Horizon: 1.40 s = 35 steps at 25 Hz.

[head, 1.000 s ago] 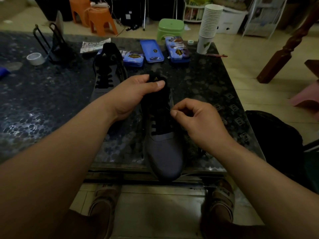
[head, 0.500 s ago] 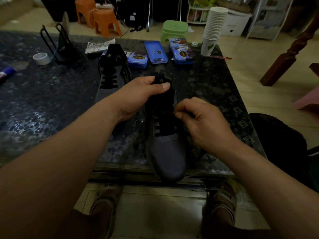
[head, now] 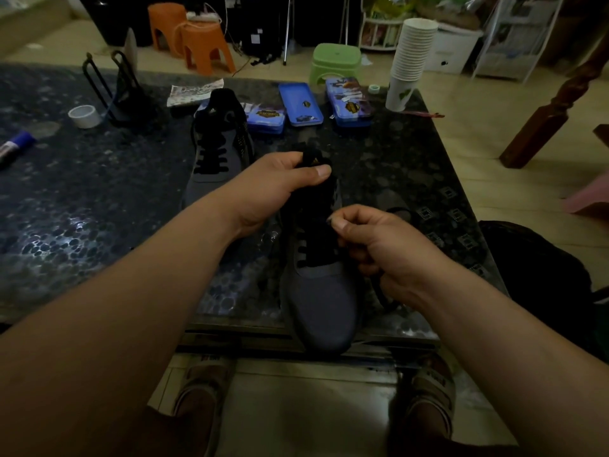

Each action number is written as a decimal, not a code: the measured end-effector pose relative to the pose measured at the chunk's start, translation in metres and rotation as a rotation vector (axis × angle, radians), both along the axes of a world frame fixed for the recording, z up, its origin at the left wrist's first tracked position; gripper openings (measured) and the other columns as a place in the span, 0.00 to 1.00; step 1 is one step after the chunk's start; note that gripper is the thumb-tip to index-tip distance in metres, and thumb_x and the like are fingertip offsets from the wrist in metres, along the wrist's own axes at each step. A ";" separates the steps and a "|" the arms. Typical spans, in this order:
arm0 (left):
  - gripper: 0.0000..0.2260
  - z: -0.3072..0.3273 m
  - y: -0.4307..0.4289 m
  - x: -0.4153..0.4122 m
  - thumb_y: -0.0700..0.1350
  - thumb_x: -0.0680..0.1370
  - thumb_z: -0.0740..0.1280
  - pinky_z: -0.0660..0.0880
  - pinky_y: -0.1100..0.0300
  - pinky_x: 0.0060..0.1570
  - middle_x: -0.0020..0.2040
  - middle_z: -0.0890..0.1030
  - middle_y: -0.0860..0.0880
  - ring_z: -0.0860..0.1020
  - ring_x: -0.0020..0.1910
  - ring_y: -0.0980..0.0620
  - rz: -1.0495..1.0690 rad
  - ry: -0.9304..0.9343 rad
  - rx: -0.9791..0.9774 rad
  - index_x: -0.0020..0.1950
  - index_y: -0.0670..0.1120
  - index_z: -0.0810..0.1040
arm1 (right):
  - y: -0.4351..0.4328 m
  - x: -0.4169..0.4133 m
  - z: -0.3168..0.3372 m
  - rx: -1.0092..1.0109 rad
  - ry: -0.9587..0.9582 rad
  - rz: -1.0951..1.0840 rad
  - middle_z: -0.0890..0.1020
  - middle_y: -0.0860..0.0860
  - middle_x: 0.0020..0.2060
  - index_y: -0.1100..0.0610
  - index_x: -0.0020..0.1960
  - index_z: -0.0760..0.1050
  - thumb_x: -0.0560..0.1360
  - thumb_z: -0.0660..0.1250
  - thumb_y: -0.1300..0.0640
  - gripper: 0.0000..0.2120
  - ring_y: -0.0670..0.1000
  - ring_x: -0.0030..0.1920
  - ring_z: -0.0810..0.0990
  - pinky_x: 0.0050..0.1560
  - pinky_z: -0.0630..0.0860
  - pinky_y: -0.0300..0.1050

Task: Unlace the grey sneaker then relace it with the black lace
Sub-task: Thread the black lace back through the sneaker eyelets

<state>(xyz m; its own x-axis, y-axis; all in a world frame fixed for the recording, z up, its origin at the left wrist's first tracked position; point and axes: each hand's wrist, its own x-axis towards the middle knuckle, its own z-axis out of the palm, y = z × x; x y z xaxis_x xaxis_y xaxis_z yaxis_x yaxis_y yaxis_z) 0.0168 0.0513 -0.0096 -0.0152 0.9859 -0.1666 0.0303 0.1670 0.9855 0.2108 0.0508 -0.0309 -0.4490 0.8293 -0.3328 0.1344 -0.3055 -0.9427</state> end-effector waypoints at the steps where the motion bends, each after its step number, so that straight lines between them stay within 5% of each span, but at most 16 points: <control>1: 0.10 0.000 0.000 0.000 0.43 0.82 0.69 0.75 0.40 0.69 0.57 0.85 0.39 0.84 0.53 0.44 -0.003 0.001 0.004 0.60 0.39 0.83 | -0.002 -0.003 0.000 0.029 -0.011 -0.033 0.75 0.46 0.31 0.54 0.46 0.79 0.82 0.67 0.58 0.06 0.41 0.24 0.67 0.23 0.61 0.34; 6: 0.12 -0.003 0.001 -0.001 0.43 0.82 0.69 0.74 0.40 0.69 0.60 0.84 0.37 0.82 0.61 0.39 0.010 0.012 0.010 0.62 0.38 0.82 | -0.007 -0.011 -0.010 0.229 -0.048 -0.188 0.81 0.48 0.31 0.55 0.42 0.81 0.78 0.73 0.59 0.06 0.43 0.32 0.77 0.38 0.73 0.38; 14: 0.09 -0.003 0.002 0.000 0.43 0.82 0.69 0.75 0.39 0.68 0.59 0.84 0.36 0.83 0.54 0.43 0.009 0.022 0.008 0.59 0.40 0.83 | -0.010 -0.009 -0.004 0.054 0.002 -0.164 0.75 0.47 0.30 0.56 0.44 0.81 0.80 0.68 0.61 0.06 0.41 0.24 0.68 0.23 0.63 0.33; 22: 0.12 -0.005 0.003 -0.003 0.43 0.82 0.69 0.74 0.40 0.69 0.60 0.83 0.36 0.82 0.62 0.38 0.005 -0.003 0.000 0.62 0.38 0.82 | -0.002 -0.005 -0.008 -0.068 0.073 -0.093 0.72 0.48 0.31 0.54 0.42 0.78 0.81 0.65 0.62 0.09 0.42 0.26 0.64 0.23 0.58 0.34; 27: 0.12 -0.006 0.003 0.005 0.43 0.82 0.69 0.76 0.39 0.66 0.59 0.83 0.34 0.84 0.57 0.38 0.042 0.037 0.027 0.61 0.36 0.81 | -0.011 -0.012 -0.008 0.210 -0.098 -0.115 0.79 0.50 0.33 0.56 0.44 0.82 0.81 0.68 0.58 0.08 0.47 0.34 0.75 0.35 0.71 0.41; 30: 0.12 -0.006 0.003 0.008 0.44 0.82 0.70 0.77 0.39 0.63 0.57 0.83 0.34 0.84 0.51 0.42 0.038 0.099 0.038 0.59 0.36 0.82 | -0.019 -0.014 -0.006 0.422 -0.241 -0.134 0.81 0.52 0.33 0.54 0.45 0.82 0.82 0.68 0.55 0.09 0.47 0.34 0.76 0.34 0.72 0.44; 35: 0.11 -0.005 0.003 0.009 0.46 0.82 0.70 0.79 0.42 0.60 0.53 0.86 0.38 0.84 0.48 0.45 0.064 0.137 0.042 0.56 0.39 0.83 | -0.021 -0.013 -0.003 0.415 -0.248 -0.250 0.85 0.53 0.39 0.53 0.45 0.83 0.80 0.71 0.52 0.07 0.51 0.40 0.84 0.46 0.81 0.54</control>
<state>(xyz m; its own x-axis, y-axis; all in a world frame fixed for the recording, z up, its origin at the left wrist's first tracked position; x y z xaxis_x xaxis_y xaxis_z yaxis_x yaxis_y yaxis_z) 0.0256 0.0546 -0.0144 -0.0984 0.9882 -0.1171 0.1560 0.1315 0.9790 0.1974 0.0299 -0.0337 -0.1713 0.9849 -0.0256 0.3392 0.0345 -0.9401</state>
